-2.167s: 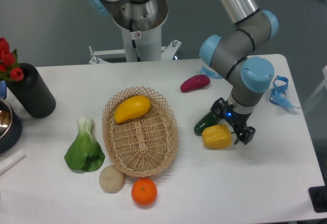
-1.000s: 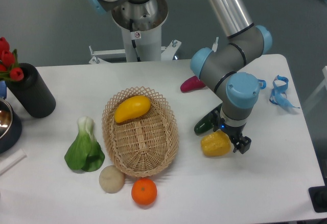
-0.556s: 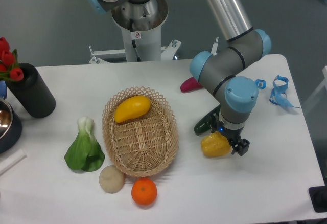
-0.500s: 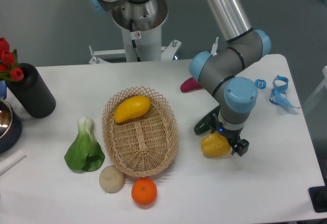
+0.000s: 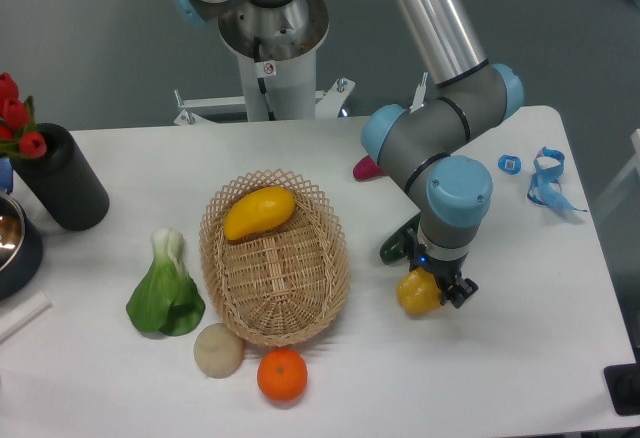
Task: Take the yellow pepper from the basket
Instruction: 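Close the gripper on the yellow bell pepper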
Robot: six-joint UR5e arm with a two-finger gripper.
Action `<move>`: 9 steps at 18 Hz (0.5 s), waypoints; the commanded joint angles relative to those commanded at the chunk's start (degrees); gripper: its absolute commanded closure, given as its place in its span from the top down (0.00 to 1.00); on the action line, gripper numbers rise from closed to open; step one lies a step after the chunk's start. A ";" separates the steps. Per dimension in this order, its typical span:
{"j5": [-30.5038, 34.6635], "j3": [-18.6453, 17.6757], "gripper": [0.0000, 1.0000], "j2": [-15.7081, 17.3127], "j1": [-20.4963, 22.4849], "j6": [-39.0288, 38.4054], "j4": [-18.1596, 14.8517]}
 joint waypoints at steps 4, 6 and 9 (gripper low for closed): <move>0.09 0.09 0.64 2.54 0.87 -1.32 -0.79; 0.09 -0.26 0.65 4.04 1.84 -1.76 -1.05; -0.09 -0.18 0.65 5.89 3.42 -2.99 -1.84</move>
